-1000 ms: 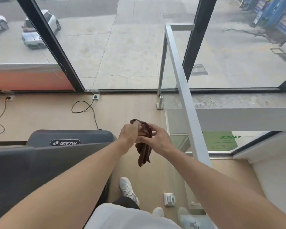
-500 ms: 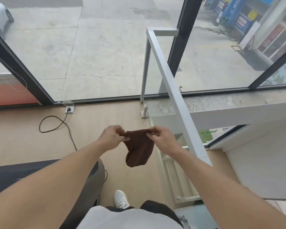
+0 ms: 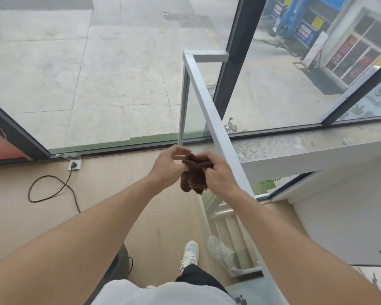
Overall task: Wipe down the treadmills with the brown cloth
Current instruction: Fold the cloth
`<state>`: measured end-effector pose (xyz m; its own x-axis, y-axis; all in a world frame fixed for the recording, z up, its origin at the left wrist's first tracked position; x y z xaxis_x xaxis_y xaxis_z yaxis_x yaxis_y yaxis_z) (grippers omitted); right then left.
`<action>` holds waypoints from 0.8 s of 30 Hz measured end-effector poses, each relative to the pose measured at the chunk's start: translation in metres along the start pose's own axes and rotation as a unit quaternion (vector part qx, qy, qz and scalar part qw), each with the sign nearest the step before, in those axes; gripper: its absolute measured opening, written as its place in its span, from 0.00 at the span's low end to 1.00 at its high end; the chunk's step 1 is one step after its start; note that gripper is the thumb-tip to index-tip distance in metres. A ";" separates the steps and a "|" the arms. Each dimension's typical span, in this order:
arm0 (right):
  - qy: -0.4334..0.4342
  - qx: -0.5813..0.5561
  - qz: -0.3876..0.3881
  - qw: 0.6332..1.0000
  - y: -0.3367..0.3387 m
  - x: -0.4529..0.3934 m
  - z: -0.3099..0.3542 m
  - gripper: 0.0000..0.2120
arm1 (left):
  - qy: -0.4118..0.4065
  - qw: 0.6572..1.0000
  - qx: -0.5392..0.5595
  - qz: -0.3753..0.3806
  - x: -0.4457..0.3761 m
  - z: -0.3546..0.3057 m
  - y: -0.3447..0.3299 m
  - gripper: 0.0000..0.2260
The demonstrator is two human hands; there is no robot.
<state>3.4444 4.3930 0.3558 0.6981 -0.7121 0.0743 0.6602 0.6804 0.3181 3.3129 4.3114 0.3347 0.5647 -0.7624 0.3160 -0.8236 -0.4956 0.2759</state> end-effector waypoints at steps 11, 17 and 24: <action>-0.006 -0.223 0.188 0.956 0.083 -0.124 0.026 0.32 | -0.018 0.989 -0.149 -0.017 -0.086 -0.007 -0.038 0.13; -0.082 -0.223 0.033 0.971 0.167 -0.168 -0.044 0.31 | -0.082 0.939 -0.297 -0.150 -0.107 -0.029 -0.037 0.18; -0.182 -0.107 -0.117 0.971 0.209 -0.177 -0.114 0.24 | -0.119 0.911 -0.391 -0.047 -0.121 -0.024 -0.079 0.26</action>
<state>3.4899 4.6809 0.3011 0.4039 -0.8392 0.3641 0.8585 0.4852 0.1659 3.3106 4.4530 0.2964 0.5264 -0.8468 0.0769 -0.4291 -0.1865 0.8838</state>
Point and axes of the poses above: each hand's wrist, its own x-axis away from the middle knuckle, its own y-axis out of the back of the hand, z = x × y, the point moved 8 cm from there along -x, towards the middle knuckle, and after that the axes turned 5 degrees about y, right-handed, at the moved point
